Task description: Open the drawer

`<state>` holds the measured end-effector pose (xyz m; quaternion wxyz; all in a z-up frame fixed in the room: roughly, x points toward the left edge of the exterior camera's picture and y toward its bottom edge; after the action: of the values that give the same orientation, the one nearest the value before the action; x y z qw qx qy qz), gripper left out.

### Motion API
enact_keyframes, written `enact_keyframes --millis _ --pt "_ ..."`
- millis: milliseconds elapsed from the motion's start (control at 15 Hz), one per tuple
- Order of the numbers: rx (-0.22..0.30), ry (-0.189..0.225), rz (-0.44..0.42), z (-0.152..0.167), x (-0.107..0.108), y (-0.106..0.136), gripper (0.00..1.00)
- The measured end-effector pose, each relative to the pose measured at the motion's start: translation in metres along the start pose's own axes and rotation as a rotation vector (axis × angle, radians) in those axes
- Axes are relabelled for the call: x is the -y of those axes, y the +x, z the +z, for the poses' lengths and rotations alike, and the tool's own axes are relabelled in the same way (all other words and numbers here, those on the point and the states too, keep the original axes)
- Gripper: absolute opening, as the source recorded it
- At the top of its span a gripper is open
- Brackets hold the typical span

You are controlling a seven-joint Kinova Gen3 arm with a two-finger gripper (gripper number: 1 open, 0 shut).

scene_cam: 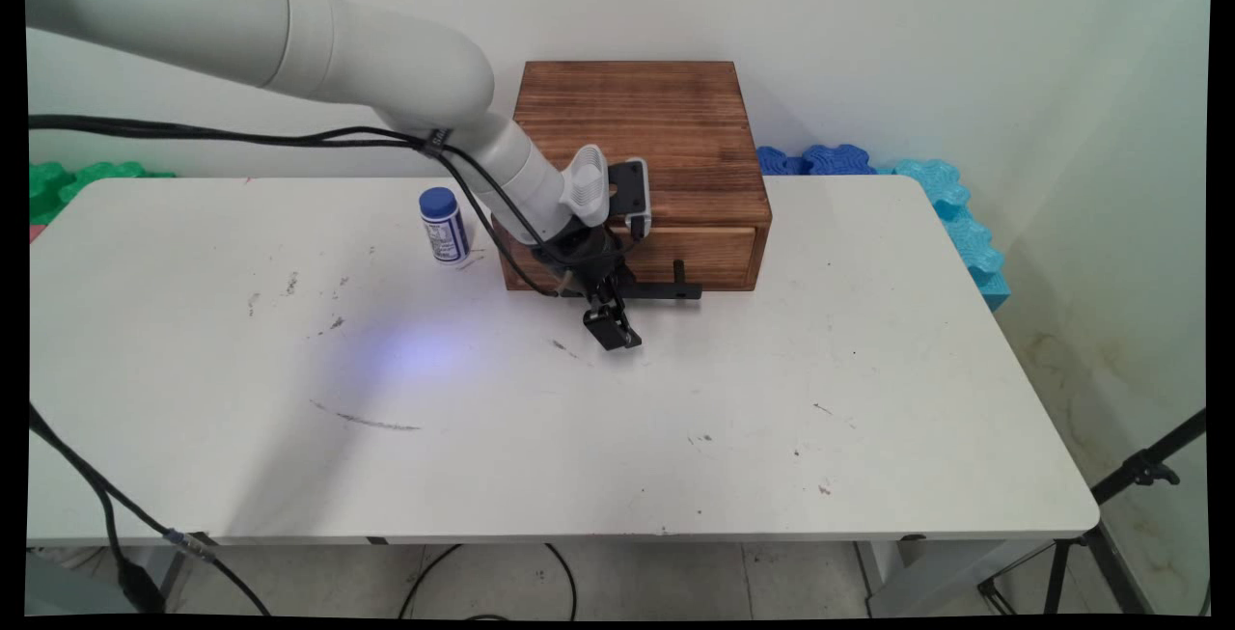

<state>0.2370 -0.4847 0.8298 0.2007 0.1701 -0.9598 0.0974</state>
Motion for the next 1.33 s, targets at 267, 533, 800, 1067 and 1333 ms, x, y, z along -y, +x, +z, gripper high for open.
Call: enact_keyframes --millis 267,533,800,1067,1333 --pt "0.003 -0.006 0.005 0.006 -0.003 0.0 1.0" --pt "0.004 -0.022 0.011 0.006 -0.014 0.001 1.0" --pt "0.004 -0.042 0.023 0.001 -0.031 0.0 1.0" --pt "0.005 -0.057 0.034 -0.005 -0.049 -0.001 1.0" --pt "0.005 -0.07 0.045 -0.013 -0.07 -0.001 1.0"
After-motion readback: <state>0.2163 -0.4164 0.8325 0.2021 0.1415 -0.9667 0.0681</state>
